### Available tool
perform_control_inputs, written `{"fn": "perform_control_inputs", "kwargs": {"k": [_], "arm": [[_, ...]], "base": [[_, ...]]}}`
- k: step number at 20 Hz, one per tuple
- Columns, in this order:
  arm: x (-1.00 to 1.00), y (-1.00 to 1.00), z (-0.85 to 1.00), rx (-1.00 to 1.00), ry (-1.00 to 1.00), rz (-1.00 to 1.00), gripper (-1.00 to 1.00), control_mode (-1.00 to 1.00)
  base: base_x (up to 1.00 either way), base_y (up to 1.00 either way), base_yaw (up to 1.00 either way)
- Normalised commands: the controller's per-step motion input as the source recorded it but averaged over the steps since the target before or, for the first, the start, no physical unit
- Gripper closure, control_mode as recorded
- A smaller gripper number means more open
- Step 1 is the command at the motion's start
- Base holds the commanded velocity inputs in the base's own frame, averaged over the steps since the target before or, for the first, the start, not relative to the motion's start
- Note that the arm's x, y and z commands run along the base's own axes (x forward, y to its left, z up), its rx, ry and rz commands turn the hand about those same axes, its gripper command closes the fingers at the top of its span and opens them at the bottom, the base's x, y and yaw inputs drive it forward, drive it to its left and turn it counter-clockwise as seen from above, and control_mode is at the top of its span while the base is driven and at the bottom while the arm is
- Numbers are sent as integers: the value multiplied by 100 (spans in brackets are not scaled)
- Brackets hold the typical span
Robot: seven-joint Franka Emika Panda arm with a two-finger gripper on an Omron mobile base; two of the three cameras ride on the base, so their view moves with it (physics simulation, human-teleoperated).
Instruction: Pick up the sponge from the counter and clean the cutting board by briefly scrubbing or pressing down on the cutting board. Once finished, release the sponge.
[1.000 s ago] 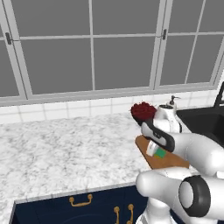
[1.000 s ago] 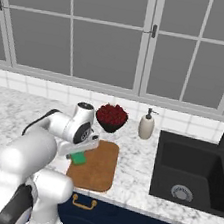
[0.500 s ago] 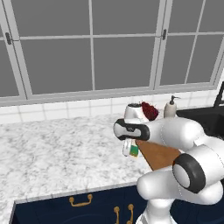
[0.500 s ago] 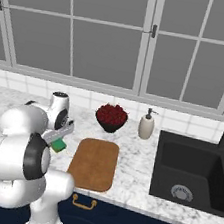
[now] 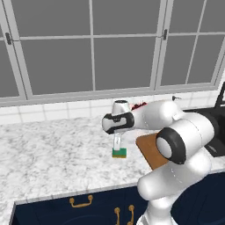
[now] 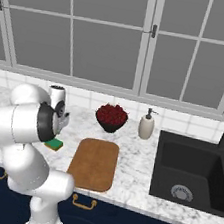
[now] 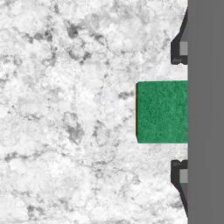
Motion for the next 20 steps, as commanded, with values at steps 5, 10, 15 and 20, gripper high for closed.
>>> {"fn": "perform_control_inputs", "kwargs": {"k": [5, 10, 15, 20], "arm": [[6, 0, 2, 7, 4, 0, -100, -100], [-76, -4, 64, 16, -3, -14, -100, -100], [-100, -18, 70, 16, -2, -40, -100, -100], [-93, -30, 86, 5, -6, -38, -100, -100]], "base": [[0, 0, 0], [0, 0, 0], [0, 0, 0], [0, 0, 0]]}}
